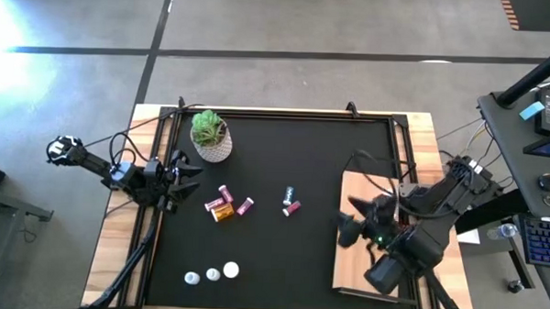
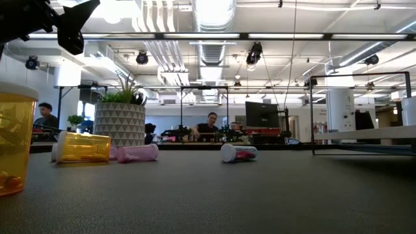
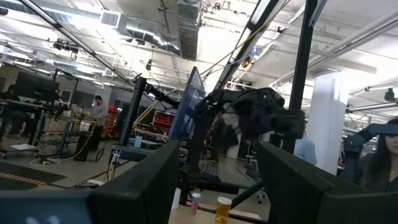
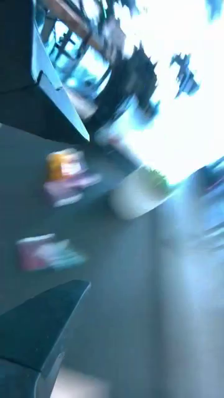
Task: Pick and place medicine bottles onto shelf by color
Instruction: Put the right pink tablet bottle on the shelf
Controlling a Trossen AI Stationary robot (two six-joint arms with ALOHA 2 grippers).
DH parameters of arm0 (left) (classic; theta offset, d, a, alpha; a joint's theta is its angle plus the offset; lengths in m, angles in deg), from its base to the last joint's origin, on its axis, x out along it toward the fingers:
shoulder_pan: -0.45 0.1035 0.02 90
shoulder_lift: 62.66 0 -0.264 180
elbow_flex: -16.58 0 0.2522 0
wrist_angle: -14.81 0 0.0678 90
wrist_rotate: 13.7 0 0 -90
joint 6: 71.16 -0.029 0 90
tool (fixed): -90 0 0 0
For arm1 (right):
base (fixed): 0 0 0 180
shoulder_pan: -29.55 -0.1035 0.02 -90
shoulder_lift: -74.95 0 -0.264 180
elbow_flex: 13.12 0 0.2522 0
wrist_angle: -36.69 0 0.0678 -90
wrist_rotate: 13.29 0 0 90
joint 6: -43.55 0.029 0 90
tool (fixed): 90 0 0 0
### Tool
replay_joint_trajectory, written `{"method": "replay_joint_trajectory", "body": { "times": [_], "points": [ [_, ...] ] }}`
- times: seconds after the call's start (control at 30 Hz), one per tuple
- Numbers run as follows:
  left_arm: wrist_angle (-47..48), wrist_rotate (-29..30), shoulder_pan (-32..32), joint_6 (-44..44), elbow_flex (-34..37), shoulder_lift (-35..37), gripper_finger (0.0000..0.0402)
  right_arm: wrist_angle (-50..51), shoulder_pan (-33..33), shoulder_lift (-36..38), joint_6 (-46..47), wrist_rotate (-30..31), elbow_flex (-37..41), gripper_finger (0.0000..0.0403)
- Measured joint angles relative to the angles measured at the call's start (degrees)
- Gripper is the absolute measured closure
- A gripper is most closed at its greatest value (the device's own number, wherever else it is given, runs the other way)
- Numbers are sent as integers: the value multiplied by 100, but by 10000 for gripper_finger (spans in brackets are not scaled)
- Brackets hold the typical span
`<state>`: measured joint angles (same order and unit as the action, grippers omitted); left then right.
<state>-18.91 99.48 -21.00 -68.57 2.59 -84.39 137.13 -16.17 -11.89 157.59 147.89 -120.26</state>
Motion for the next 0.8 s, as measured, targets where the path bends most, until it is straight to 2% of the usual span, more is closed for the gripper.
{"method": "replay_joint_trajectory", "body": {
  "times": [0.03,0.07,0.2,0.27,0.4,0.5,0.63,0.8],
  "points": [
    [0,0,0,0,0,0,202,-327,0,-54,-799,527,-67,37],
    [0,-2,-2,0,0,0,202,-643,-2,-82,-1499,791,-148,37],
    [0,0,-1,0,0,0,202,-1490,-2,-203,-3479,1036,-499,37],
    [-1,-1,-1,0,0,0,202,-1604,0,-272,-4281,993,-704,37],
    [0,0,0,-2,0,0,202,-1715,-19,-410,-5225,297,-1074,37],
    [0,0,0,0,0,0,202,-1718,-42,-564,-6367,195,-1321,37],
    [0,-2,-2,0,0,0,202,-1765,-39,-916,-6680,-45,-1713,37],
    [0,0,0,0,0,0,202,-1808,38,-1396,-6881,144,-2302,37]
  ]
}}
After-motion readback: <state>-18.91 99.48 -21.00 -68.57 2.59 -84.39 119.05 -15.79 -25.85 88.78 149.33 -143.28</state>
